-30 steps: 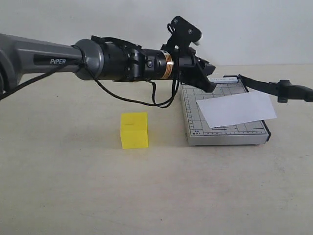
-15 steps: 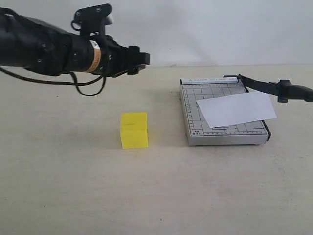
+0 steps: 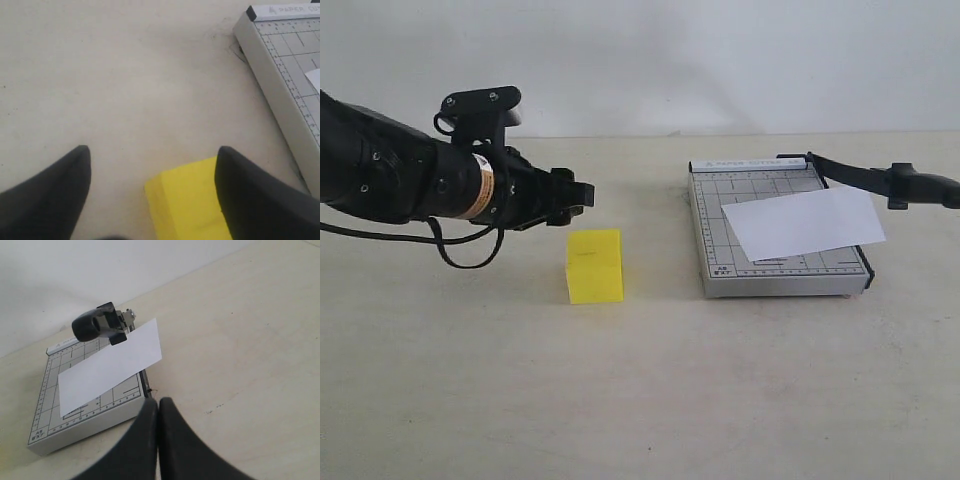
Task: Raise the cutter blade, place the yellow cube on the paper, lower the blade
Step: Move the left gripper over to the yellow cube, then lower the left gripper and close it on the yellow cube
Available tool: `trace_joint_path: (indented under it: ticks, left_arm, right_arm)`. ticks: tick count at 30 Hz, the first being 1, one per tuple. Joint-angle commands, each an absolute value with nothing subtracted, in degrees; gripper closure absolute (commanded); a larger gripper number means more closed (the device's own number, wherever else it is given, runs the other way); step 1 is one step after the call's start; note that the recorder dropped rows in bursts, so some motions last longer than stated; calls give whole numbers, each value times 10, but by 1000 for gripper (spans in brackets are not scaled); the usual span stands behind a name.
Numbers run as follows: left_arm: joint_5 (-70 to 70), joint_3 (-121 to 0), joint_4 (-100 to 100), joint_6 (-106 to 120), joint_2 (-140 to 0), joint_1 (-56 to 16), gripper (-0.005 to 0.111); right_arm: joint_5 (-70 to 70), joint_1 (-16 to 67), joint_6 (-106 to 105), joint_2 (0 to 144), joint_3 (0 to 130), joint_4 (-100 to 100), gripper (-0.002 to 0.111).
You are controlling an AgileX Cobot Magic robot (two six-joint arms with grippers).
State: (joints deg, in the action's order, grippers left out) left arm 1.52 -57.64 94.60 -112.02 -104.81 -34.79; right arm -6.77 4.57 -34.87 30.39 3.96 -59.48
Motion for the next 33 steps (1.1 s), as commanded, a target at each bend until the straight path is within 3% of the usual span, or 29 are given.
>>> trace_joint_path:
  ticks: [1,7,15,33]
  left_arm:
    - [-19,-575,911,-1130,-1050,-349,40]
    - [-52,-575,914,-1125,-1050,-349,38]
    - [-62,-586,926,-1125,-1051,-349,8]
    - [-62,-647,999,-1178,-1123,-374,9]
  right_arm:
    - [-74,46,-349,298,38,-593,108]
    - [-74,46,-349,298,38,-593,108]
    - [-74,46,-349,298,38,-593,108]
    - [-74,46,-348,298,38,-593,108]
